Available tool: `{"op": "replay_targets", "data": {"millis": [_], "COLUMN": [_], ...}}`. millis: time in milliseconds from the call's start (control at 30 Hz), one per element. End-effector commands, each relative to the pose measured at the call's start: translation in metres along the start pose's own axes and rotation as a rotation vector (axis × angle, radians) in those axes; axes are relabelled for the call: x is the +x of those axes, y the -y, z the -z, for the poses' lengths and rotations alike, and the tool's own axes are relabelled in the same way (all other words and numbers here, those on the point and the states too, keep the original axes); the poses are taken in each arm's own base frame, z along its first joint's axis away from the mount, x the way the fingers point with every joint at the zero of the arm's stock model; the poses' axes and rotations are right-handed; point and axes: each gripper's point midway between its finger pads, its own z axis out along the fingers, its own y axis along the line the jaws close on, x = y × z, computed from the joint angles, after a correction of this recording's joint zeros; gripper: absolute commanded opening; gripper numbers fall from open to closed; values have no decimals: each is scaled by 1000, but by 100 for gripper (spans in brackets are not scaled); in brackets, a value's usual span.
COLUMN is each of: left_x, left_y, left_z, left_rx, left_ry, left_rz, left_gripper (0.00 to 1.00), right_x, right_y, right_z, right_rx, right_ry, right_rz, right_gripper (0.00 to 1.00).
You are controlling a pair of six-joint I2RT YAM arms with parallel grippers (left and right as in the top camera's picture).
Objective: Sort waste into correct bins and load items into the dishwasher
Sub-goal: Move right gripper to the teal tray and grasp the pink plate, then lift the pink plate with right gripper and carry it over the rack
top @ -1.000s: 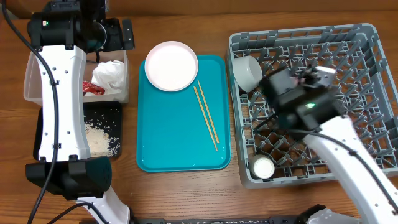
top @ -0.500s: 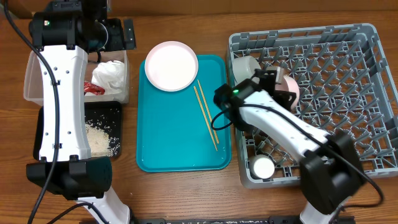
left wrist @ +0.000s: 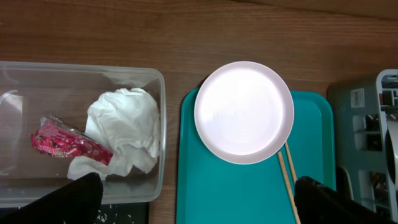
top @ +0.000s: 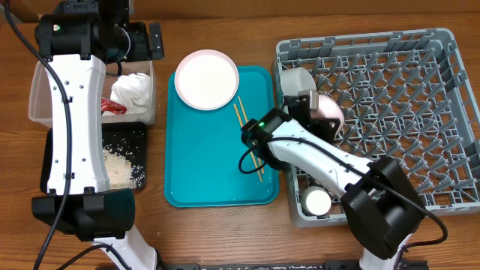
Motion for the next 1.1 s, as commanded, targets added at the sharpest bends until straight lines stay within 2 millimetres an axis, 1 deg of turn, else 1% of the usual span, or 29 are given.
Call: {"op": "replay_targets", "data": {"millis": [0,33,100,200,267,333,433,467,500,567,600,667,733,800,867,933,967,1067], "left_x": [0,0,0,0,1,1,1,1,1,1,1,1,0,1,1,1,1,1], "left_y": [1,1,1,1,2,2,2,2,2,2,2,2,2,2,2,2,2,2], "left_z": [1,1,1,1,1,1,1,1,1,1,1,1,1,1,1,1,1,1], "left_rx": [0,0,0,0,0,0,0,0,0,0,0,0,0,0,0,0,0,0], "left_ry": [2,2,2,2,2,1,2,1,1,1,1,1,2,1,1,1,1,2], "left_rz": [7,7,7,7,6,6,6,6,6,6,6,6,6,6,6,6,6,6], "left_gripper": [100,100,100,100,100,100,100,100,100,100,100,100,100,100,100,100,100,100], "right_x": [20,23,26,23,16,3,-17,-30,-51,-80,-98,-127,-150,-169,-179,-182,-180,-172], "right_y": [-15,-18,-23,-26,-25,-23,-22,-24,-35,-59,-74,-99,-114,-128,-144,-166,-185,-213], "right_z": [10,14,23,32,41,50,62,68,79,93,102,116,120,113,105,99,93,81], "right_rx": [-64,-85,-136,-191,-234,-282,-348,-390,-484,-633,-729,-898,-1017,-1103,-1172,-1243,-1277,-1276], "right_ry": [-94,-119,-171,-223,-251,-263,-249,-233,-203,-145,-113,-65,-39,-44,-72,-107,-134,-159], "right_rz": [27,25,5,-30,-66,-110,-156,-191,-242,-269,-290,-329,-387,-455,-492,-496,-490,-476], "right_gripper": [58,75,78,81,89,92,94,94,94,93,93,90,87,81,77,73,72,71]}}
